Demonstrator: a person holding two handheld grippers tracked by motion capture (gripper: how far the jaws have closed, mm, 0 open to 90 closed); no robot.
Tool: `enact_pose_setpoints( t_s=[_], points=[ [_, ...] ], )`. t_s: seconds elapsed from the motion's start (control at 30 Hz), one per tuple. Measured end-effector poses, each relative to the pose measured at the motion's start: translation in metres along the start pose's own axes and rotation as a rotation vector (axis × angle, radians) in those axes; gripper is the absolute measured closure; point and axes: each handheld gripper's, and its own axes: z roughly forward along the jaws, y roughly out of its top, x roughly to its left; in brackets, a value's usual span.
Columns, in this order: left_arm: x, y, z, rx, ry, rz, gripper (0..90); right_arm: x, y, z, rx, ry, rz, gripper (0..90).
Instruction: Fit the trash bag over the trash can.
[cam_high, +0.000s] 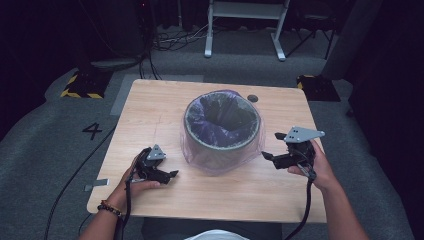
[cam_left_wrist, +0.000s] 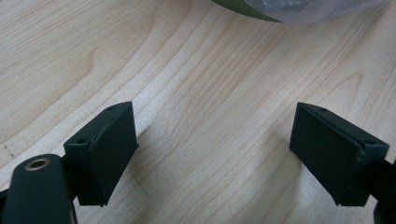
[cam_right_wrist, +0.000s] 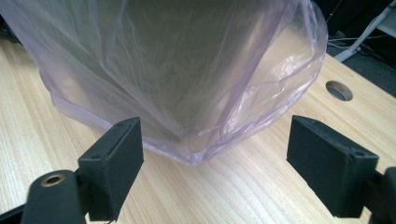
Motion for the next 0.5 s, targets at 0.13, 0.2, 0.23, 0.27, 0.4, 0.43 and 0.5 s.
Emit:
enact_pose_setpoints(
  t_s=[0.13,0.2,0.23,0.27,0.4,0.43,0.5],
  points=[
    [0.000,0.000,0.000,0.000,0.000,0.000,14.6,0.001,-0.008,0.003,0.016,0.008,0.007,18.7],
    [0.000,0.000,0.000,0.001,0.000,0.001,14.6,0.001,-0.016,0.007,0.026,0.014,0.022,18.7],
    [0.000,0.000,0.000,0.000,0.000,0.000,14.6,0.001,-0.018,0.007,0.029,0.015,0.026,18.7],
    [0.000,0.000,0.000,0.000,0.000,0.000,14.6,0.001,-0.020,0.008,0.031,0.018,0.029,18.7],
    [0.000,0.000,0.000,0.001,0.000,0.001,14.6,0.001,-0.028,0.011,0.056,-0.009,0.026,18.7],
    [0.000,0.000,0.000,0.000,0.000,0.000,14.6,0.001,-0.030,0.011,0.064,-0.018,0.025,18.7],
    [0.000,0.000,0.000,0.000,0.000,0.000,14.6,0.002,-0.034,0.013,0.071,-0.023,0.032,18.7]
  ],
)
